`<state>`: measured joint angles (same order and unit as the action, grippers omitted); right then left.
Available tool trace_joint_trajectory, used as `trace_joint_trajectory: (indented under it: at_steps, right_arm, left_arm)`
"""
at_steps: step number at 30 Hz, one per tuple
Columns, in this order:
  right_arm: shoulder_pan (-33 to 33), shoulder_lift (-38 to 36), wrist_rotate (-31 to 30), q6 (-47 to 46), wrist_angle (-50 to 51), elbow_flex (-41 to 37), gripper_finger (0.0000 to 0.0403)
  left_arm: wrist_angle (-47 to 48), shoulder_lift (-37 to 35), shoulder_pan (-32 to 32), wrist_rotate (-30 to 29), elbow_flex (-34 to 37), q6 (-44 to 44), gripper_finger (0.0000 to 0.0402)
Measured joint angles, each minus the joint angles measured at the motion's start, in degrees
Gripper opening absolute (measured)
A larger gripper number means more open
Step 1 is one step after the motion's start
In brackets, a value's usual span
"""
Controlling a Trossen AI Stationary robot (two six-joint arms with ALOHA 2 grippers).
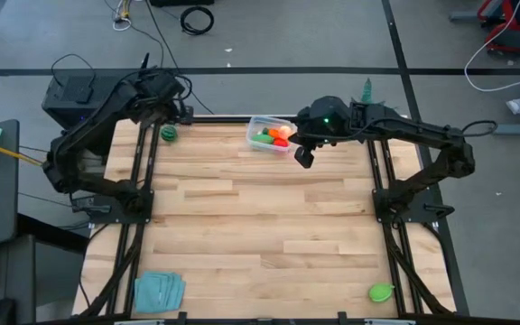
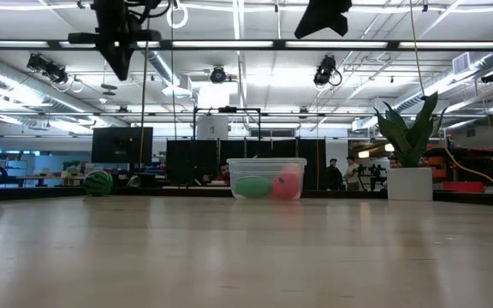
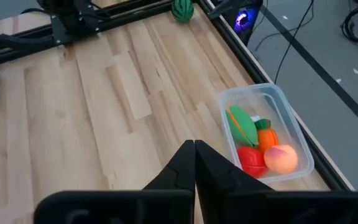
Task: Pick and placing Produce into tupperware
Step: Put the green watermelon into the transparent container
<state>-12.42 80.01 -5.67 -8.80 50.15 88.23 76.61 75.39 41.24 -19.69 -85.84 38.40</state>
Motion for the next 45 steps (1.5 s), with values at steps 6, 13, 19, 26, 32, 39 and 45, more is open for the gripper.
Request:
trace_joint_trajectory:
  at_steps: [6,13,19,26,32,39,45]
  right_arm:
    - [0.2,0.0,0.0,1.2,0.0,0.0,0.0006]
    - [0.2,0.0,2.4,3.9,0.0,0.0,0.0007]
    - [0.3,0.0,9.8,13.4,-0.9,0.0,0.0004]
    - [0.2,0.0,9.8,14.9,-0.9,0.0,0.0026]
    - [0.2,0.0,9.8,15.0,-0.9,0.0,0.0031]
    - [0.2,0.1,9.8,15.0,-0.9,0.0,0.0029]
    - [0.2,0.1,9.8,15.0,-0.9,0.0,0.0031]
  left_arm:
    - [1.1,3.7,3.1,0.0,0.0,0.0,0.0093]
    - [5.3,9.1,10.1,0.2,0.0,1.5,0.0173]
    - [5.4,11.6,15.4,5.6,0.0,1.4,0.02]
    - [5.8,12.0,16.7,5.8,0.0,0.5,0.0198]
    - [6.7,12.0,16.0,5.8,0.0,1.8,0.02]
    - [9.9,12.0,14.5,5.9,0.0,3.3,0.0195]
    - [9.8,12.0,14.0,6.0,0.0,6.4,0.0188]
